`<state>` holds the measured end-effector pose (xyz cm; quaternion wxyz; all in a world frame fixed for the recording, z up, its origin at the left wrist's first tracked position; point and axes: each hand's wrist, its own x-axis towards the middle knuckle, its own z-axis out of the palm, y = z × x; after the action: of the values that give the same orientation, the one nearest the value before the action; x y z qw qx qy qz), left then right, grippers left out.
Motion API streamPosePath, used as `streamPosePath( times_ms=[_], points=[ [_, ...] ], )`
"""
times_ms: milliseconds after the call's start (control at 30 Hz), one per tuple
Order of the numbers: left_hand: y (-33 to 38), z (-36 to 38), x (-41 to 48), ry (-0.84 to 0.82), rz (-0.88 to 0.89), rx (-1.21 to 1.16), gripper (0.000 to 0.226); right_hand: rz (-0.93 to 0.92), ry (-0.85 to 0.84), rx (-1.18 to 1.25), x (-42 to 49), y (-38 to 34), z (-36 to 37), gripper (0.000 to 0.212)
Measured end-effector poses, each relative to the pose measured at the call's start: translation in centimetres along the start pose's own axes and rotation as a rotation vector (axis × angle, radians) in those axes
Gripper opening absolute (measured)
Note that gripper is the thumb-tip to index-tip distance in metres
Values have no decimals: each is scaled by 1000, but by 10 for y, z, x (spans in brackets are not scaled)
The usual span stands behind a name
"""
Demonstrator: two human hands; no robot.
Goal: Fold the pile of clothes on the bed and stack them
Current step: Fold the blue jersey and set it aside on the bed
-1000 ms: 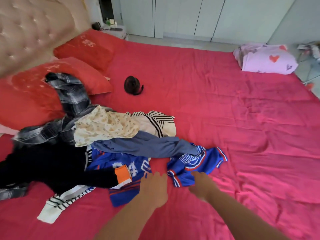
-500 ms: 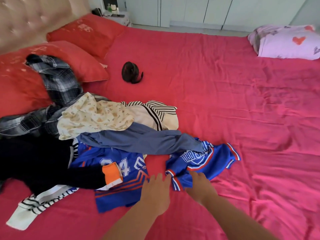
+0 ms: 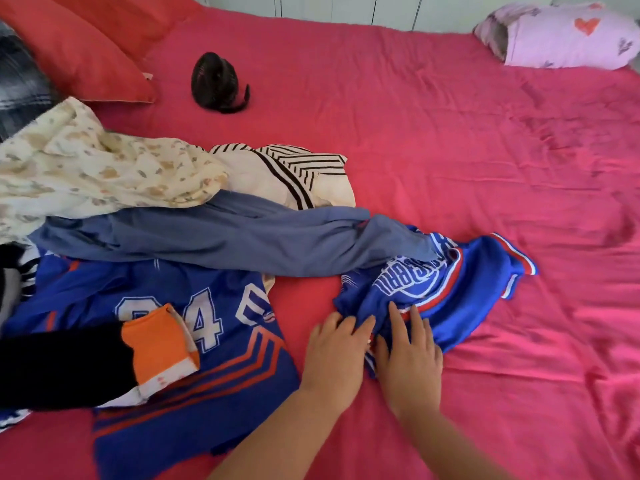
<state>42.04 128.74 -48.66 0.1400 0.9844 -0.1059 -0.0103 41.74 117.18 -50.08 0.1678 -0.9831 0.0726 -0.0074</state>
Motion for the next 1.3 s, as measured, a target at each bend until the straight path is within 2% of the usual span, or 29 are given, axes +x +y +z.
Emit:
streamPosePath(
  times_ms=[67,167,267,367,467,533,633,733,800,900,967,1033,1100,1233,1300],
  points=[
    [-3,12,-1,184,59,29,44,-26,116,10,-2,3,13,47],
    [-6,20,4,299,99,36,35,-59,181,40,-1,9,22,44],
    [-2,14,4,275,67,66,26,-95,186,181,-1,13,20,43],
    [3,0,-10,283,45,60,19,-67,262,464,-10,12,1,36],
    [3,-10,-30,251,39,7,34,-37,296,657,-33,8,-26,34],
    [6,-22,-52,232,5,6,33,21,299,807,-52,3,-49,36],
    [16,-40,-92,213,-8,4,27,127,238,1060,-72,-2,-93,33],
    [27,-51,-131,131,-9,-10,25,190,134,1199,-91,-5,-134,17],
    [35,-52,-159,20,42,-15,29,166,91,1158,-110,-5,-149,21],
    [47,-64,-197,-172,100,-100,48,52,39,1063,-143,-4,-176,31],
    [52,-82,-209,-108,87,-221,47,-37,-57,1023,-161,-4,-202,42],
    [56,-106,-211,66,69,-295,42,-165,-159,958,-177,-7,-233,45],
    [59,-134,-210,189,70,-352,46,-310,-198,871,-191,-13,-264,48],
    [71,-187,-202,238,122,-433,68,-536,-311,803,-213,-29,-323,50],
    [77,-206,-198,271,179,-394,68,-620,-387,788,-220,-34,-346,49]
  ],
)
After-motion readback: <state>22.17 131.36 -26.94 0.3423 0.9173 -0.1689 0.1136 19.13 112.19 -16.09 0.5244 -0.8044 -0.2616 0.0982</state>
